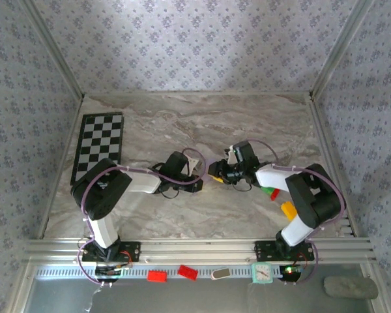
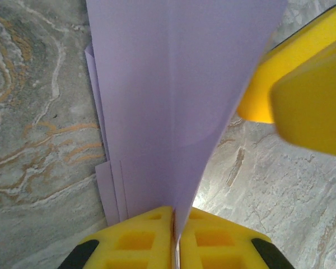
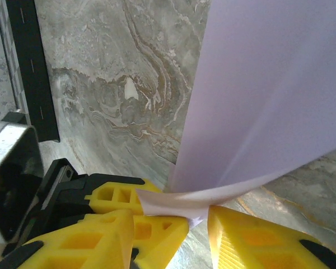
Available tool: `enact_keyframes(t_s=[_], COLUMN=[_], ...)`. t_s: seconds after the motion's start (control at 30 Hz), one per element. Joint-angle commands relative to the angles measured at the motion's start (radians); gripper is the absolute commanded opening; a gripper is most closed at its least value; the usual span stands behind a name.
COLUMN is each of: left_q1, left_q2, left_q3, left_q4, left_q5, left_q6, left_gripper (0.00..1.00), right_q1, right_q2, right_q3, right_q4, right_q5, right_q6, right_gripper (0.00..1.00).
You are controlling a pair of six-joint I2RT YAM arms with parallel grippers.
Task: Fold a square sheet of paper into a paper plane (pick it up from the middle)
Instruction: Fold the wing for the fifth time at the center of the table.
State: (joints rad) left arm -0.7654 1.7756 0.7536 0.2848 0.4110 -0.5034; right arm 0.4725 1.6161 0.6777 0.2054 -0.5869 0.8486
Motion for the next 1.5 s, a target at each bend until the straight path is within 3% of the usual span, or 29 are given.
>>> enact_keyframes(t_s=[0.0,0.3,0.7,1.47], left_q1=[0.004,0.007,0.033,0.070], left_q2=[0.044,0.048,0.060,0.102], left_q3=[-0.031,-0.039,-0.035,0.033], left_q4=[-0.015,-0.009,-0.019,-0.130], left_q5=[-0.005,-0.006,0.031,0.121], left_q6=[-0.016,-0.029,-0.064,-0.148], left_gripper=[0.13,0.20,0.07,0.05], right_q1=[0.010,0.018,0.001,0.044], right_q2=[0.045,0.089,0.015,0.120], right_q3=[0.038,0.060,0.033,0.084], right_q4=[0.043,0.058,0.034,0.068], right_q5=[-0.041,-0.062,-0.048,-0.073], right_q6=[0.001,0.010,-0.049,-0.067], right_gripper=[0.39,0.39,0.45,0.42])
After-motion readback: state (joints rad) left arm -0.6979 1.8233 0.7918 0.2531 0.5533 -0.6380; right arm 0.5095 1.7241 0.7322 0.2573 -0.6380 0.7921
